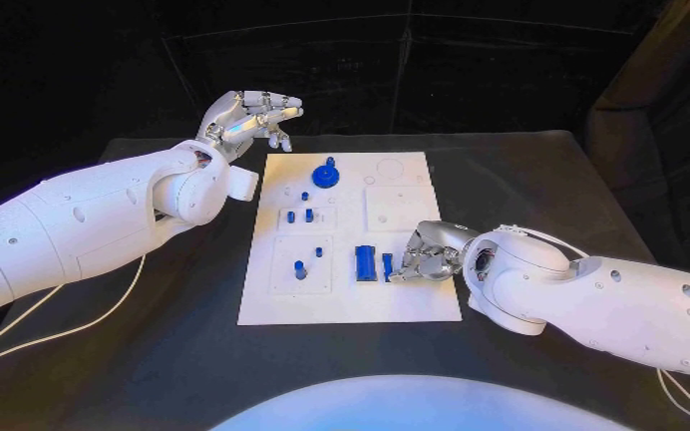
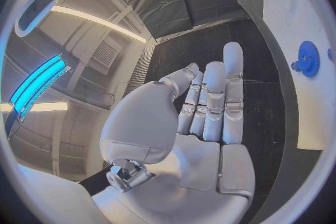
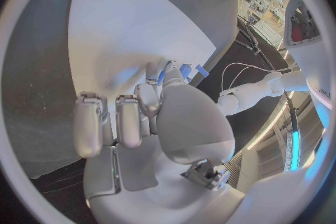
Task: Assemble the parts on the task board
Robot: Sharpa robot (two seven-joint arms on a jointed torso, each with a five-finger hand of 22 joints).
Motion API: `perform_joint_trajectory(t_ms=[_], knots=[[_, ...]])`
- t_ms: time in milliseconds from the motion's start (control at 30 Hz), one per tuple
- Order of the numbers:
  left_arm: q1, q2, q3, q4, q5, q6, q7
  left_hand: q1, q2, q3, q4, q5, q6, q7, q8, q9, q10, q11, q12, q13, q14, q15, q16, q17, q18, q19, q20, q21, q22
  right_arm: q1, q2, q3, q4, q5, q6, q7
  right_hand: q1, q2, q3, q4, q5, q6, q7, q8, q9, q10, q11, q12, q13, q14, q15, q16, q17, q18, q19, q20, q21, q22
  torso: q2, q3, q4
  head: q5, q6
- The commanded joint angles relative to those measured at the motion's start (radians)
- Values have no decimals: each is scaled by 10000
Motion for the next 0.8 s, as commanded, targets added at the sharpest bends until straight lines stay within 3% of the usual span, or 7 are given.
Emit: perform_joint_trajectory(t_ms=[33,167,333,567,667,767,800], knots=[[14,3,7,11,25,127,-8,1,69,29,-39,69,-2,-33,69,-1,-72,24,67,-7,-72,28,-26,-9,145,-58,-22,-36,-15,-34,16,-45,-47,181,721,-208,87,-99,-8,-148,-35,-109,0,-66,-39,-64,7,-64,-19,557,-5,-74,-11,-43,104,-49,-83,1524,6,-8,3,-21,10],[14,-11,7,22,25,128,-14,1,69,29,-39,69,-2,-33,69,-1,-72,24,67,-7,-72,28,-26,-9,145,-58,-22,-36,-15,-34,-2,-45,-14,217,615,-138,100,-115,-37,-174,-47,-121,12,-67,-37,-74,14,-80,-28,551,-1,-91,-35,-36,85,-48,-103,1503,-2,-8,4,-18,7],[14,-32,6,35,25,119,-6,1,69,29,-39,69,-2,-33,69,-1,-72,24,67,-7,-72,28,-26,-9,145,-58,-22,-36,-15,-33,-183,-45,137,677,-117,401,-309,-220,-335,40,-155,-365,111,-185,-77,-186,98,-317,-194,498,59,-253,-283,12,-57,-10,-253,1337,-24,-4,-15,-20,45],[14,-40,5,34,67,217,54,-64,27,-15,-23,54,-33,-17,87,-8,-97,39,91,-8,-93,41,-28,-52,139,-61,-16,-51,-27,161,-754,-34,287,2625,-1027,2506,-201,-168,-479,89,-248,-1218,427,-589,-221,-1264,378,-2407,-1727,267,289,-924,-1214,248,-737,193,-1005,527,-94,-40,15,-120,246],[6,10,-2,-60,344,395,128,-183,-28,-108,34,42,-49,-20,111,-11,-102,41,127,-5,-118,55,-27,-83,135,-74,-3,-77,-45,544,-828,-30,-120,4439,-1253,4011,124,-15,-466,-35,-109,-1454,547,-666,-239,-2478,492,-4710,-3466,-461,387,-2840,-3596,722,-2181,292,-2736,-1245,-210,-73,-8,-169,346],[-11,70,-18,-205,617,597,220,-407,-136,-331,159,48,-103,-46,139,-21,-92,21,202,2,-284,79,-116,-156,138,-192,21,-201,-119,891,-724,-29,-742,6056,-1317,5225,619,262,-450,-215,75,-1673,741,-780,-283,-3116,728,-6335,-4869,-1704,639,-6406,-7095,1426,-4544,449,-6229,-4488,-340,-113,-30,-218,498],[-18,100,-23,-268,727,649,252,-458,-160,-414,195,51,-133,-54,148,-26,-100,18,220,-2,-441,85,-235,-221,137,-319,36,-315,-182,1001,-661,-28,-993,6589,-1309,5614,789,322,-428,-284,122,-1737,805,-843,-316,-3299,795,-6792,-5264,-1896,675,-6864,-7312,1403,-4753,539,-6701,-4852,-386,-128,-37,-240,547]])
